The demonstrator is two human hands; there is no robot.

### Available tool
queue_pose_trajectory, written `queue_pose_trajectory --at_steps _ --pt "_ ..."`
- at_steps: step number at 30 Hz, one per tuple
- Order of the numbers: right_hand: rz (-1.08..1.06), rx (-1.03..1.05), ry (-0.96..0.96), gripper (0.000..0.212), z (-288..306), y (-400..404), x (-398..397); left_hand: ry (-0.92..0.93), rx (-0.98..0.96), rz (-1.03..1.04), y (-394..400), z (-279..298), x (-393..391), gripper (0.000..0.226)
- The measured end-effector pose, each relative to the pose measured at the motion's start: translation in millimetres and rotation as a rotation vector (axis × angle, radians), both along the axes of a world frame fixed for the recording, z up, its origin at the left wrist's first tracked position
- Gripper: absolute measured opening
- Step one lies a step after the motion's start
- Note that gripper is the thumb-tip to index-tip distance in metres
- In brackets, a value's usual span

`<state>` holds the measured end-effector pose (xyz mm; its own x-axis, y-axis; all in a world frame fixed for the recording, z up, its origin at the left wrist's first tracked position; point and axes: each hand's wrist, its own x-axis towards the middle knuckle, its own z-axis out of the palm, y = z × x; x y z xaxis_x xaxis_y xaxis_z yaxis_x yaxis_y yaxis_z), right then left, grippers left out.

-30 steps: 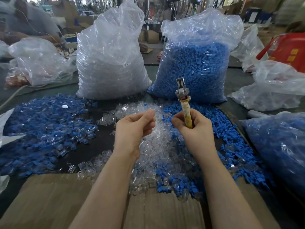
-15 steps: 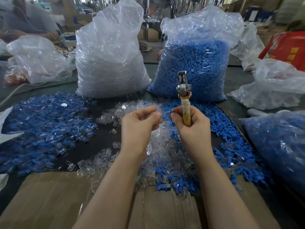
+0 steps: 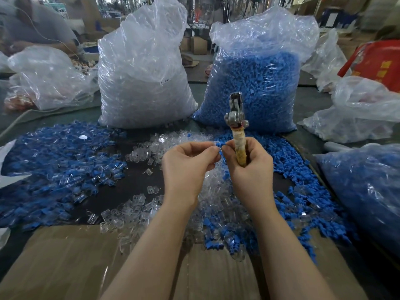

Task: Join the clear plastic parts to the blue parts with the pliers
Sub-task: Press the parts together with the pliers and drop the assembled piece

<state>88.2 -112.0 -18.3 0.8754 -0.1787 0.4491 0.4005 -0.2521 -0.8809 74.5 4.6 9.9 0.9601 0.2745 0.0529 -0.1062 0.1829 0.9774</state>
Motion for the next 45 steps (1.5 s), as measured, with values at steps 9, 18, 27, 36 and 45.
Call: queue_pose_trajectory --at_steps 9,18,27,36,45 --pt "0.015 0.014 0.021 0.009 1.4 1.8 0.8 -0.119 0.234 0.058 -3.8 -1.8 -1.9 0.018" --pt "0.116 0.021 0.087 0.010 3.2 -1.0 -0.5 -0.148 0.350 0.145 -3.6 -6.4 -0.6 0.017" --pt "0.268 -0.128 0.202 0.007 6.6 -11.1 0.7 -0.104 0.152 0.156 12.0 -8.0 6.7 0.010" --pt "0.378 -0.296 0.329 0.011 8.9 -22.3 -0.8 -0.233 0.111 0.180 28.1 -4.2 9.8 0.003" --pt "0.406 -0.336 0.356 0.016 6.6 -20.6 1.4 -0.291 0.145 0.150 29.1 -7.2 11.5 0.006"
